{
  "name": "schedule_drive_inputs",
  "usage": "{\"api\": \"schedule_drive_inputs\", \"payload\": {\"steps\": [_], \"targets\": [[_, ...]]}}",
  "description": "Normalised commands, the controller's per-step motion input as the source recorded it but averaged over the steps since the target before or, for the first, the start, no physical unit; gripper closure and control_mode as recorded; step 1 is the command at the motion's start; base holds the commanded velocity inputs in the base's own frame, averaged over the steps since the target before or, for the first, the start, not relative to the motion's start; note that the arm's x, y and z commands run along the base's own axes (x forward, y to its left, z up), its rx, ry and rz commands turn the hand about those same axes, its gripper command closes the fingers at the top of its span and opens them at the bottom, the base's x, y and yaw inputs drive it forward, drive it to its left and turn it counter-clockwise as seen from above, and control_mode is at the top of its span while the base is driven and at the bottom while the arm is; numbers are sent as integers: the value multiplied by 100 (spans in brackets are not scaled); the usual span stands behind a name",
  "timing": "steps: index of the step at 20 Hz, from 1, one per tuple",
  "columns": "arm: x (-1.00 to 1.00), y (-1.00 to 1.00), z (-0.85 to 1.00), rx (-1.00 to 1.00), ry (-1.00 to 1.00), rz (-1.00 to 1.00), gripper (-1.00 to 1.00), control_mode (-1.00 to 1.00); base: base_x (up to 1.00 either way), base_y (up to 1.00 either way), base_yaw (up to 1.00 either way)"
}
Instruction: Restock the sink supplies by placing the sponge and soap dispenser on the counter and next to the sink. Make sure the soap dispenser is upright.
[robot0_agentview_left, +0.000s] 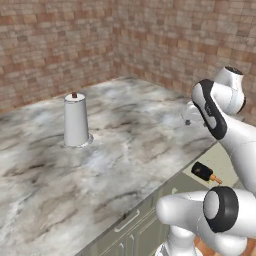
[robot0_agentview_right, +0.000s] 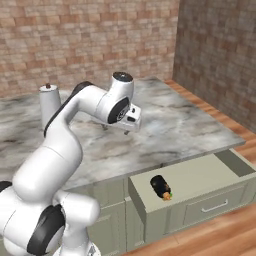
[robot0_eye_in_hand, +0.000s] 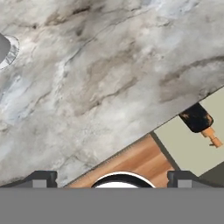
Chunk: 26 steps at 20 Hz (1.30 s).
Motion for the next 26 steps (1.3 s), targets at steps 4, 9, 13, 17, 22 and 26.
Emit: {"api": "schedule_drive_inputs", "payload": {"steps": [4, 9, 13, 17, 22, 26], "targets": [[0, -67, -29, 8, 0, 0, -100, -100, 0, 0, 0], [-3, -67, -35, 2, -1, 0, -100, -100, 0, 0, 0], [0, -45, -83, 0, 2, 0, -100, -100, 0, 0, 0], [7, -18, -100, -3, 14, 0, -100, -100, 0, 0, 0], [0, -41, -78, 3, 7, 0, -100, -100, 0, 0, 0], [0, -65, -54, 10, 0, 0, -100, -100, 0, 0, 0]]}}
